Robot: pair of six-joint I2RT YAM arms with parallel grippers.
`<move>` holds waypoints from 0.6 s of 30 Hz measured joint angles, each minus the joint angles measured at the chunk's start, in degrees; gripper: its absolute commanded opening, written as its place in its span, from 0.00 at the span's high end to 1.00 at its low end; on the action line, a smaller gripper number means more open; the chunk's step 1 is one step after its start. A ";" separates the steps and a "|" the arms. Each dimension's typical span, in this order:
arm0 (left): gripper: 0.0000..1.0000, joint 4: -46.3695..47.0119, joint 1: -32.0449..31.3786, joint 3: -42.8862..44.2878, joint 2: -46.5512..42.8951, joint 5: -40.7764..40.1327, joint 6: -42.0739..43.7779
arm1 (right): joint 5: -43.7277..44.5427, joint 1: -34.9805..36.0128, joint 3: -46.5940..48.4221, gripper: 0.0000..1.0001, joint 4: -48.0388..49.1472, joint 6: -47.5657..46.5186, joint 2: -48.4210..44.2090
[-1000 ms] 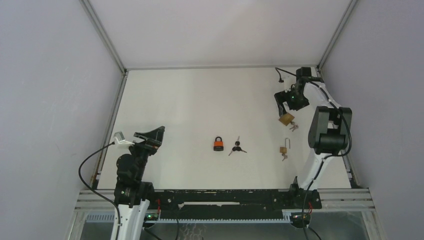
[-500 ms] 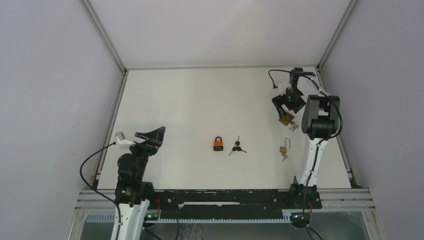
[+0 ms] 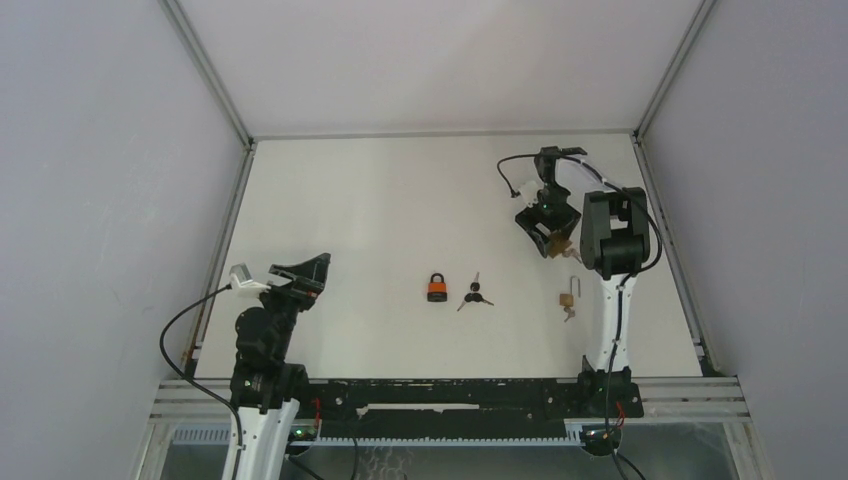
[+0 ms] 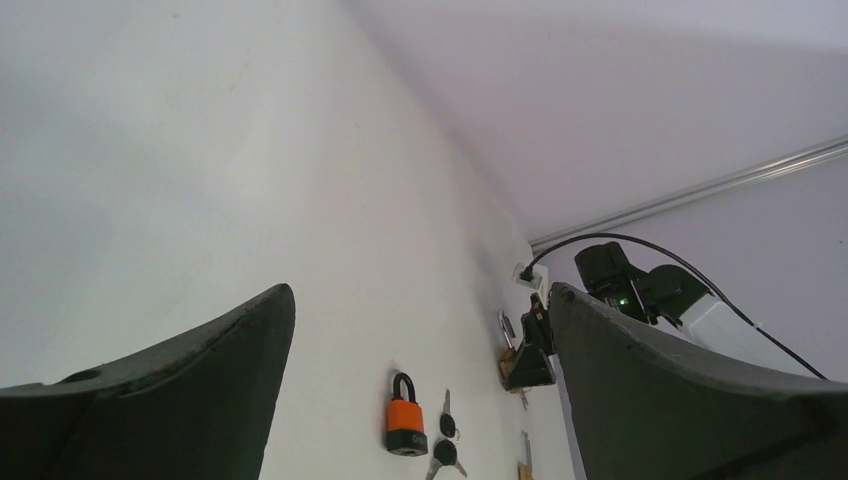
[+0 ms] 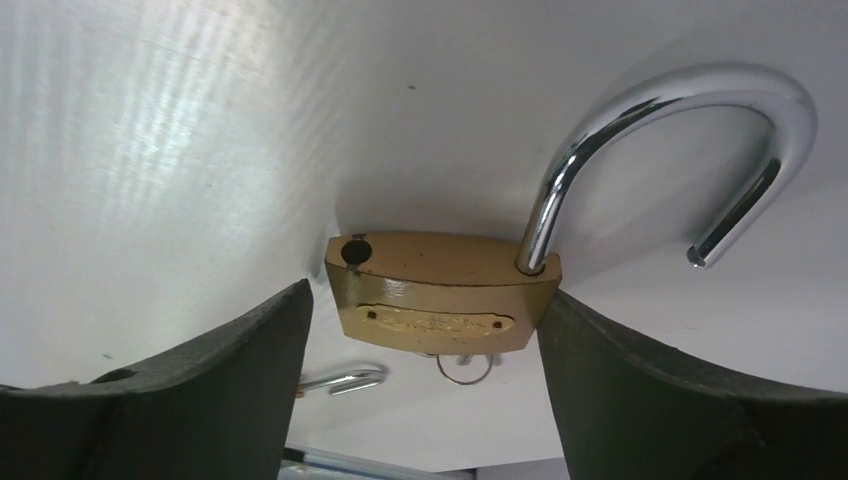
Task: Lock with the key
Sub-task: Pick up the lock from the center of the board.
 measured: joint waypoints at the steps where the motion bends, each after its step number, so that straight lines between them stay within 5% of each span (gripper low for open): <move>1: 0.01 0.00 0.00 0.00 0.00 0.00 0.00 | -0.15 0.44 -0.04 0.16 -0.31 1.20 0.00; 18: 0.02 0.04 0.04 0.00 -0.02 0.04 0.02 | -0.92 13.99 -20.72 0.01 15.30 31.30 -13.81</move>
